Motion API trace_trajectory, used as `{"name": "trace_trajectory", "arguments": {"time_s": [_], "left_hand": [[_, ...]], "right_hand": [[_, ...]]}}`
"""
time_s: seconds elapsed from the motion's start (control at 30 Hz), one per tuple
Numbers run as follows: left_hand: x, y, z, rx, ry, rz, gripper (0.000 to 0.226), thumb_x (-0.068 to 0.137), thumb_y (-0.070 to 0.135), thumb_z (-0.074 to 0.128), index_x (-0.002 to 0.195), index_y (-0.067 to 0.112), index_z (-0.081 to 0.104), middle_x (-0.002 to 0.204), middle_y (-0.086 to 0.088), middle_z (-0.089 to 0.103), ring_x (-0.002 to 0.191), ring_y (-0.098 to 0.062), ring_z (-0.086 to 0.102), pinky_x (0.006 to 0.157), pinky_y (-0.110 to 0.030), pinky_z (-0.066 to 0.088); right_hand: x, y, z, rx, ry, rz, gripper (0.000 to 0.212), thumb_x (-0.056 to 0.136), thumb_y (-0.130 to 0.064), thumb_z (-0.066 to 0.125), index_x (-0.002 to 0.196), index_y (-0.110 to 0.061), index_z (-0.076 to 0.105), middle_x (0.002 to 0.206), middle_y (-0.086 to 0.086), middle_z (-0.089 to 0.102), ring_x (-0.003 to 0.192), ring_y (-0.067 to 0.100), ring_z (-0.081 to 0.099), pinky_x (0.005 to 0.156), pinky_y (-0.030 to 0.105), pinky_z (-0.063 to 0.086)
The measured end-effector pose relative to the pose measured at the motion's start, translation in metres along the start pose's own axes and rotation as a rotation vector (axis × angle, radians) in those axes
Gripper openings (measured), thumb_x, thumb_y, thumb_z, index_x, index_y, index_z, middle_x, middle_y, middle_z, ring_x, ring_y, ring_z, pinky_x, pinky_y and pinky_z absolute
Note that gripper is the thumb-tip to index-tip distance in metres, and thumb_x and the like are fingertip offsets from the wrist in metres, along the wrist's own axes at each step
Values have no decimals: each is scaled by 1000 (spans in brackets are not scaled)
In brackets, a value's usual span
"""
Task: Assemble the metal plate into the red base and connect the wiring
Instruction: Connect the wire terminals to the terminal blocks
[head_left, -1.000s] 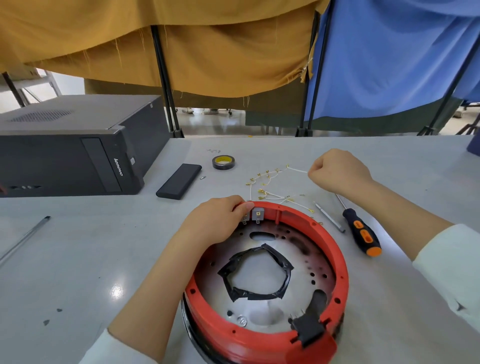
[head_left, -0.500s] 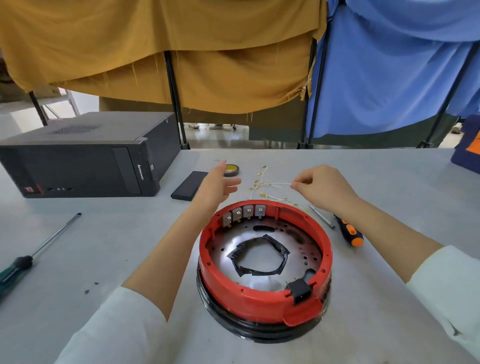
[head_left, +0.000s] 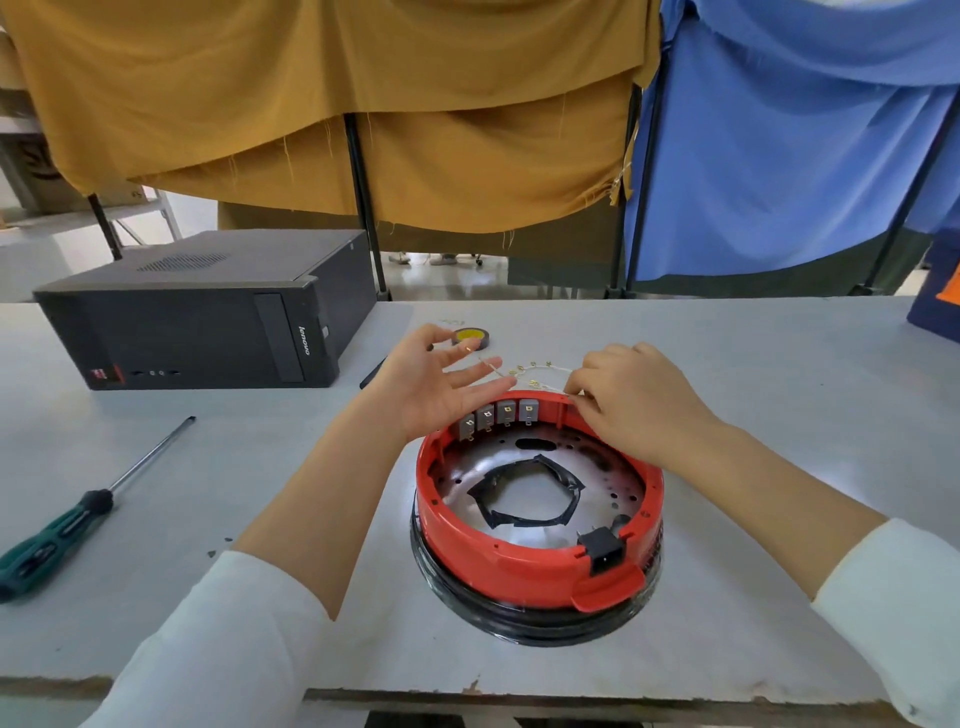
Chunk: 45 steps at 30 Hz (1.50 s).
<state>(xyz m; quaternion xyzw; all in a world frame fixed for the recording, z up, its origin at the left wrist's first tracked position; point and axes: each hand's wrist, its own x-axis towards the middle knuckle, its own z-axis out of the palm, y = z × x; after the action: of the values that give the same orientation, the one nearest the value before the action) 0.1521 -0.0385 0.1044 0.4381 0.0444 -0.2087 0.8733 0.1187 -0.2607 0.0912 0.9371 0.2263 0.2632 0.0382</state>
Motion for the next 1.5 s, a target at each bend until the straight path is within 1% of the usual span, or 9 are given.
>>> {"name": "trace_trajectory", "arguments": {"time_s": [0.1, 0.27, 0.47, 0.6, 0.7, 0.87, 0.97, 1.1, 1.5], "left_hand": [[-3, -1, 2, -3, -5, -24, 10, 96, 4, 52, 102, 0, 57, 130, -24, 55, 114, -43, 60, 80, -46, 60], [-2, -7, -1, 102, -58, -81, 42, 90, -23, 33, 114, 2, 56, 122, -18, 62, 103, -37, 69, 73, -35, 62], [-5, -12, 5, 4, -168, -70, 42, 91, -20, 31, 122, -2, 53, 121, -22, 63, 103, -39, 68, 76, -36, 61], [-8, -17, 4, -190, -135, -78, 39, 91, -18, 30, 112, 4, 54, 112, -23, 69, 96, -39, 71, 78, -44, 61], [-6, -23, 6, 172, -63, -4, 33, 95, -9, 38, 116, 15, 46, 101, -10, 75, 85, -27, 74, 76, -39, 61], [5, -11, 9, 934, 88, 226, 59, 88, 22, 69, 135, 34, 36, 108, 1, 62, 75, -15, 64, 65, -27, 57], [9, -9, 8, 855, 62, 191, 26, 96, 30, 57, 121, 26, 55, 110, 2, 68, 81, -15, 62, 70, -28, 56], [23, -25, -1, 1407, 185, 487, 31, 97, 11, 47, 125, 19, 56, 124, 0, 60, 102, -13, 56, 82, -23, 42], [35, -33, 15, 1860, 83, 197, 32, 101, 38, 42, 118, 22, 63, 125, -3, 61, 110, -21, 52, 85, -27, 35]], "right_hand": [[0, -6, -1, 70, -100, 52, 21, 93, -34, 50, 101, -24, 67, 93, -7, 65, 94, 16, 53, 77, 31, 40], [15, -14, -10, 785, -511, 387, 25, 94, -43, 51, 91, -23, 66, 78, -14, 71, 81, 5, 63, 67, 19, 43], [26, -24, 0, 915, -385, 527, 31, 101, -32, 40, 108, -11, 62, 99, 11, 68, 81, 20, 60, 76, 34, 50], [30, -31, 4, 1433, -326, 704, 22, 100, -22, 44, 97, -15, 65, 90, 5, 69, 72, 16, 65, 66, 27, 53], [30, -34, 10, 1646, -354, 801, 26, 100, -20, 43, 100, -16, 69, 63, 0, 59, 45, 10, 46, 43, 21, 41], [27, -36, 21, 1571, -391, 869, 20, 100, -28, 42, 95, -21, 60, 56, -5, 32, 37, 5, 22, 33, 16, 15], [24, -31, 23, 1598, -343, 941, 21, 100, -30, 44, 85, -18, 51, 55, -5, 29, 35, 4, 18, 30, 13, 12], [18, -31, 27, 1500, -448, 955, 15, 99, -23, 46, 86, -18, 51, 53, -3, 36, 35, 8, 28, 33, 16, 21], [23, -28, 40, 1080, -786, 843, 27, 100, -18, 37, 82, -9, 56, 54, -1, 42, 30, 9, 39, 34, 13, 27]]}}
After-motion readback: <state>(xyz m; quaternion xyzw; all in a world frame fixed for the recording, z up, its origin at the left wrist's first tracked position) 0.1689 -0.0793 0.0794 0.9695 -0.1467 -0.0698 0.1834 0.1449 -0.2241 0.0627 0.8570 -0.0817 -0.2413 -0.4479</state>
